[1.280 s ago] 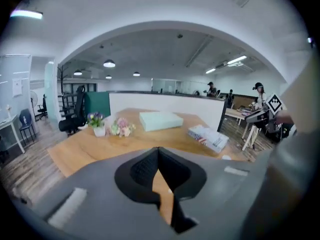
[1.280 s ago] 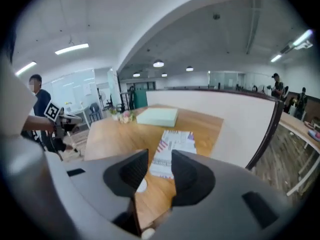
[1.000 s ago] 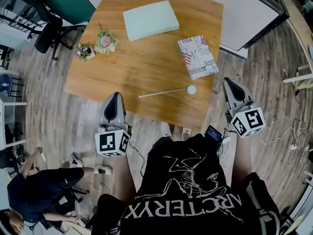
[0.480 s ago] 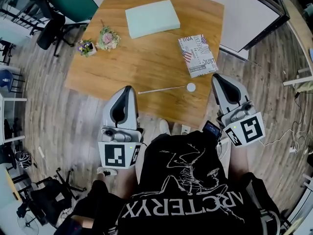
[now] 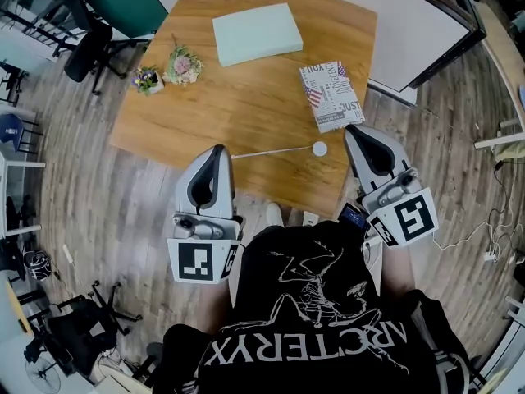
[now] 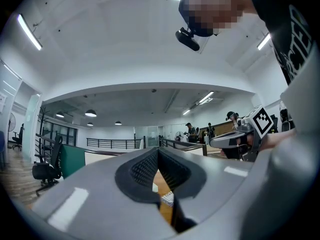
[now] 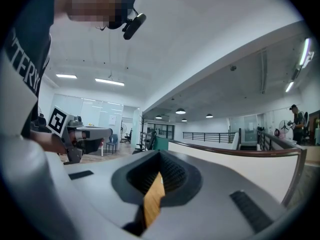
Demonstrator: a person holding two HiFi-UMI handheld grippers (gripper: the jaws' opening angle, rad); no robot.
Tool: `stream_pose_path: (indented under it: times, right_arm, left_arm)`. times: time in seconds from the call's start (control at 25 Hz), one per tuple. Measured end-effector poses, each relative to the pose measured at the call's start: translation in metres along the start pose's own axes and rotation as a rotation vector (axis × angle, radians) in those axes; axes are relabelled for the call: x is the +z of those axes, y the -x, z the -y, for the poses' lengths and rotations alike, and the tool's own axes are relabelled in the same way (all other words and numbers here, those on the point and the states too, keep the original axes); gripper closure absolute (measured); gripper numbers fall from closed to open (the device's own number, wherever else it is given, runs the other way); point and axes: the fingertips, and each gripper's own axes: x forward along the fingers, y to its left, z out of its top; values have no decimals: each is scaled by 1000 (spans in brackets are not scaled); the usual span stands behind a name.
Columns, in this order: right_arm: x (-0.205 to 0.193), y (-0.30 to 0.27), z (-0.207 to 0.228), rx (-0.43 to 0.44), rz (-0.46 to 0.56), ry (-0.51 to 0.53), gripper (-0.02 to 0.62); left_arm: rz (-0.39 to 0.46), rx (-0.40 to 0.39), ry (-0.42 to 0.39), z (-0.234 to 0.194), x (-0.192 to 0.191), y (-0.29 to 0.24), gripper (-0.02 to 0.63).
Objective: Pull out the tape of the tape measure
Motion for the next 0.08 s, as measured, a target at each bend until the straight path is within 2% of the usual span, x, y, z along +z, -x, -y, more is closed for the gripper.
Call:
stream_pose_path:
  times: [0.08]
  right_arm:
    - [-2,0,-2,4,-5,-4,589]
  left_arm:
    - [-6,0,3,0,-3,1,597]
